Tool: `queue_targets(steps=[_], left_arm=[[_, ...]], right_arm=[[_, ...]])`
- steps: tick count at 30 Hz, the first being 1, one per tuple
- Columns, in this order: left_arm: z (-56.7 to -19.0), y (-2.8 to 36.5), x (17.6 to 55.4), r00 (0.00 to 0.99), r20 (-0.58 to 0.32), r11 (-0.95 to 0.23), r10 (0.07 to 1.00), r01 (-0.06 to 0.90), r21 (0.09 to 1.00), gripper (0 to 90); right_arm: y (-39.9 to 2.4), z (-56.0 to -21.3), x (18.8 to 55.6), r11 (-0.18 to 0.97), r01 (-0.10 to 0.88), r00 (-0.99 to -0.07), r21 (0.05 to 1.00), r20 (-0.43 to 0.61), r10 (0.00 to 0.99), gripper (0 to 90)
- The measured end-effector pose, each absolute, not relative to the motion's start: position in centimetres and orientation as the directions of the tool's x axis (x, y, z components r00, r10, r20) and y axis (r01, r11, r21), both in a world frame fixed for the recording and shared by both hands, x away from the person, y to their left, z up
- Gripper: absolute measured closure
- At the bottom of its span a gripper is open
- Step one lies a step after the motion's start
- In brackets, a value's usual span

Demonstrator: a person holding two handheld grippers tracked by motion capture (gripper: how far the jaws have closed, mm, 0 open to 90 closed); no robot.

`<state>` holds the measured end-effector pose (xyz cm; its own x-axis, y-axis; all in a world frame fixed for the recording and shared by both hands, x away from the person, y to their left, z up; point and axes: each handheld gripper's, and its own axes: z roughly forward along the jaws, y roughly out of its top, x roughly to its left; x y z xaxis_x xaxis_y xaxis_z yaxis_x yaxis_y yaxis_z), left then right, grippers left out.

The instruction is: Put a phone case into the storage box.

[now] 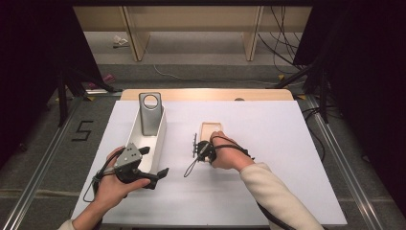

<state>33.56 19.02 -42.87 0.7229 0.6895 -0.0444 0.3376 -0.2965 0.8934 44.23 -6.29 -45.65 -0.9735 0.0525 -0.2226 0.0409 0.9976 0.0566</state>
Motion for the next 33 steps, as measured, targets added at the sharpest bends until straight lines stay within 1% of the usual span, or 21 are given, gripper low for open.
queue_targets(steps=[5,13,19,25,28,30,33], left_arm=[[-42.9,19.1,33.6,0.722,-0.046,-0.294,0.691,0.338,0.894,0.3],[-42.9,19.0,33.6,0.722,-0.046,-0.294,0.691,0.338,0.894,0.3],[-42.9,19.0,33.6,0.721,-0.046,-0.293,0.691,0.339,0.894,0.5],[-42.9,19.0,33.5,0.718,-0.048,-0.289,0.694,0.34,0.895,0.8],[-42.9,19.1,33.5,0.715,-0.05,-0.285,0.697,0.34,0.896,1.0],[-42.9,19.1,33.6,0.714,-0.049,-0.284,0.699,0.34,0.896,1.1],[-42.9,19.1,33.6,0.712,-0.048,-0.284,0.7,0.34,0.896,1.2]], right_arm=[[-6.5,-45.6,44.1,0.997,0.048,-0.974,0.067,-0.219,0.061,86.3],[-7.5,-45.6,44.0,0.988,0.061,-0.972,0.14,-0.215,0.09,87.4],[-8.7,-45.5,43.8,0.968,0.062,-0.971,0.242,-0.208,0.114,88.1],[-10.1,-45.1,43.4,0.915,0.076,-0.965,0.397,-0.202,0.168,88.2],[-10.9,-44.6,43.2,0.881,0.068,-0.962,0.469,-0.203,0.182,88.3],[-11.4,-44.3,43.0,0.862,0.077,-0.962,0.502,-0.191,0.197,88.3],[-12.1,-44.1,42.6,0.85,0.071,-0.962,0.522,-0.19,0.197,88.3]])
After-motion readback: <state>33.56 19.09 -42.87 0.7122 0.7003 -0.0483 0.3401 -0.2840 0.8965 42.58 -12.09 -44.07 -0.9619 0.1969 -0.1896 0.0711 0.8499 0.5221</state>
